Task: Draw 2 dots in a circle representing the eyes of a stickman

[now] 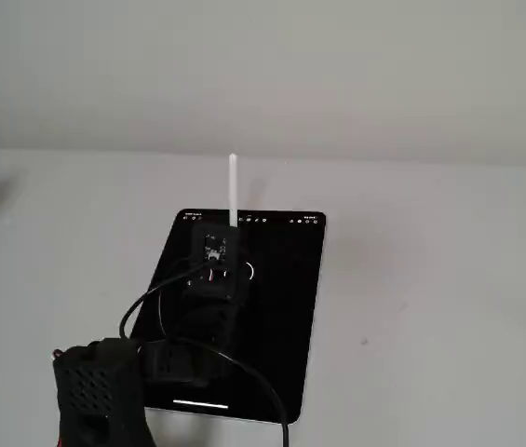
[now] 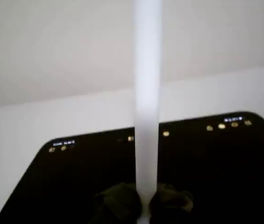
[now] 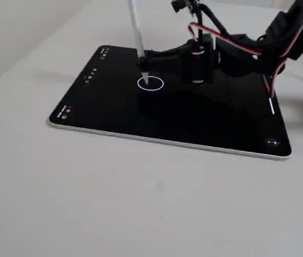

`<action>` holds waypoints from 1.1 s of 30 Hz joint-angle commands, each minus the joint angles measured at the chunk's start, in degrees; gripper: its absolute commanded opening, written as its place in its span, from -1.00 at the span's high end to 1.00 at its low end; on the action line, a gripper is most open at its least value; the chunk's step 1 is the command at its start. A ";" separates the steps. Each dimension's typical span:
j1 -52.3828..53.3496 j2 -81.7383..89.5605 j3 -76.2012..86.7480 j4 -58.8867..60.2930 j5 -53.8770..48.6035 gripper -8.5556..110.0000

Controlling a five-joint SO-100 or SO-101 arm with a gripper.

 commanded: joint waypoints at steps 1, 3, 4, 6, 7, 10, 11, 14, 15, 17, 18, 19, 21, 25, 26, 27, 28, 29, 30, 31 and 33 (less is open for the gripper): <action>0.18 0.53 -2.99 -0.97 -0.70 0.86; 0.26 0.53 -3.08 -2.20 -0.26 0.86; 0.44 0.88 -3.16 -2.81 0.18 0.86; 1.05 2.90 -3.08 -2.46 2.37 0.86; 1.49 4.13 -2.99 -2.29 3.78 0.86; 3.16 8.88 -2.90 -1.14 8.26 0.86; 3.96 11.34 -2.64 0.26 10.37 0.86; 6.24 18.54 -2.29 6.59 15.38 0.86; 6.86 19.78 -2.29 7.38 16.00 0.86; 7.38 20.30 -2.29 7.82 16.00 0.86; 7.38 20.04 -2.29 7.91 15.56 0.86; 7.38 19.69 -2.29 8.00 15.12 0.86; 6.94 18.63 -2.20 8.00 13.62 0.86; 5.71 16.35 -1.58 7.91 11.16 0.86; 5.27 15.91 -1.14 7.56 10.72 0.86; 4.92 15.73 -0.53 7.29 10.28 0.86; 4.48 15.56 0.18 6.77 9.93 0.86; 4.04 15.47 0.88 6.42 9.58 0.86; 3.60 15.38 1.58 6.06 9.23 0.86; 3.25 15.29 2.20 5.80 9.14 0.86; 2.55 14.41 3.08 4.75 8.17 0.86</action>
